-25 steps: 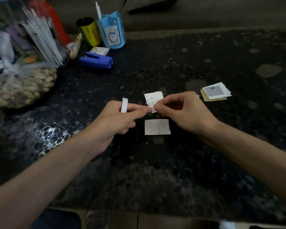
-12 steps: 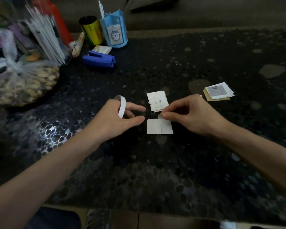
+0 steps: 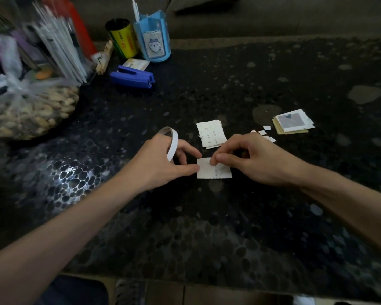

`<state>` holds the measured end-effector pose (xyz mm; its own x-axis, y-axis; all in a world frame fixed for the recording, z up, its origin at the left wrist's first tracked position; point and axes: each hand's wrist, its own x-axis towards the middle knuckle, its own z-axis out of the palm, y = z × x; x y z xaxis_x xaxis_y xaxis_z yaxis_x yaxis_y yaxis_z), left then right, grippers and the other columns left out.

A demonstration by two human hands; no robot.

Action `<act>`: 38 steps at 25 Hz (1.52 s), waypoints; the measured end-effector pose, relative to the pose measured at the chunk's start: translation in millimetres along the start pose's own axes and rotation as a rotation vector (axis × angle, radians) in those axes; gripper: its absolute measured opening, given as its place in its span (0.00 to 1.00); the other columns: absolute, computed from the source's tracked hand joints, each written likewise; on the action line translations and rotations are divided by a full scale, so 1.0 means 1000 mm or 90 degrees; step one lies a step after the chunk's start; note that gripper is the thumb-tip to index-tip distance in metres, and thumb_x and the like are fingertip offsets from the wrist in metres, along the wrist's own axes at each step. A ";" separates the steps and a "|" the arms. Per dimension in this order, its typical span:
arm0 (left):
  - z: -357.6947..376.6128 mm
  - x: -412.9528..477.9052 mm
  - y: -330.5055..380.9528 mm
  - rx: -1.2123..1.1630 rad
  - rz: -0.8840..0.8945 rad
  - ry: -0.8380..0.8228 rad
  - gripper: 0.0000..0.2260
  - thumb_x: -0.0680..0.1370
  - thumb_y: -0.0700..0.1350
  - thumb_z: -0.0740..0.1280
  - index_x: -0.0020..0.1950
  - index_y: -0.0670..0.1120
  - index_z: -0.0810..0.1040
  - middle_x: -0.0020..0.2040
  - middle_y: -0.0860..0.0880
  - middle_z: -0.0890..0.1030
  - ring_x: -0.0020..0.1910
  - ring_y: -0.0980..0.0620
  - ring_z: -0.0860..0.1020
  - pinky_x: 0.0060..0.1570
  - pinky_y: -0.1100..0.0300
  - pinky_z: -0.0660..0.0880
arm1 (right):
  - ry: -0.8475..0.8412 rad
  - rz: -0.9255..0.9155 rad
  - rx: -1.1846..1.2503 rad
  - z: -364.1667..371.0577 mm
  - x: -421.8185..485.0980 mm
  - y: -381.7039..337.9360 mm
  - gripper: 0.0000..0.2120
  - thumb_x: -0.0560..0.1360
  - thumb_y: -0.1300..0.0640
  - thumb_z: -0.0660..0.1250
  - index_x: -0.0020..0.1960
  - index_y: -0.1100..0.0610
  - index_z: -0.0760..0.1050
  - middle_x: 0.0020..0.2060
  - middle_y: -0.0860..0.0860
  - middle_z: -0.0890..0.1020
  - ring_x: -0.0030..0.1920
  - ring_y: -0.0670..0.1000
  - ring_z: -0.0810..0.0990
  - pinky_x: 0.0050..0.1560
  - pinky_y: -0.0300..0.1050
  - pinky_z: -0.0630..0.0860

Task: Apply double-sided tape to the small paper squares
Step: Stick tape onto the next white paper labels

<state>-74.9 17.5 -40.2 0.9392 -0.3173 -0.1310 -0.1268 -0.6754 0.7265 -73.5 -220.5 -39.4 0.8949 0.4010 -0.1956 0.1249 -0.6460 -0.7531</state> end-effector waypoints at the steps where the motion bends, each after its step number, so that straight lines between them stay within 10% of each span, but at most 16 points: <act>1: 0.001 0.000 0.001 0.008 0.004 -0.007 0.09 0.73 0.49 0.79 0.52 0.57 0.86 0.36 0.54 0.83 0.30 0.62 0.77 0.35 0.69 0.73 | 0.001 0.000 -0.011 0.001 0.000 0.001 0.08 0.83 0.51 0.68 0.51 0.45 0.86 0.52 0.41 0.81 0.53 0.39 0.79 0.51 0.28 0.73; 18: 0.007 0.001 -0.001 0.052 0.004 -0.011 0.09 0.72 0.52 0.80 0.51 0.57 0.86 0.40 0.54 0.80 0.33 0.62 0.76 0.34 0.68 0.71 | 0.043 0.008 -0.072 0.003 0.002 0.003 0.06 0.81 0.48 0.71 0.53 0.44 0.87 0.52 0.43 0.81 0.53 0.43 0.80 0.60 0.48 0.78; 38: 0.009 -0.004 -0.003 0.065 0.082 -0.013 0.07 0.74 0.51 0.78 0.50 0.62 0.87 0.40 0.54 0.79 0.37 0.59 0.77 0.43 0.56 0.78 | 0.042 -0.025 -0.090 0.004 0.000 0.002 0.06 0.80 0.49 0.71 0.54 0.44 0.87 0.50 0.41 0.80 0.43 0.28 0.74 0.42 0.30 0.66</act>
<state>-81.4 15.0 -48.0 0.9067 -0.4182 -0.0554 -0.2787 -0.6924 0.6656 -75.4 -219.3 -43.9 0.9141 0.3865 -0.1224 0.2150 -0.7181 -0.6619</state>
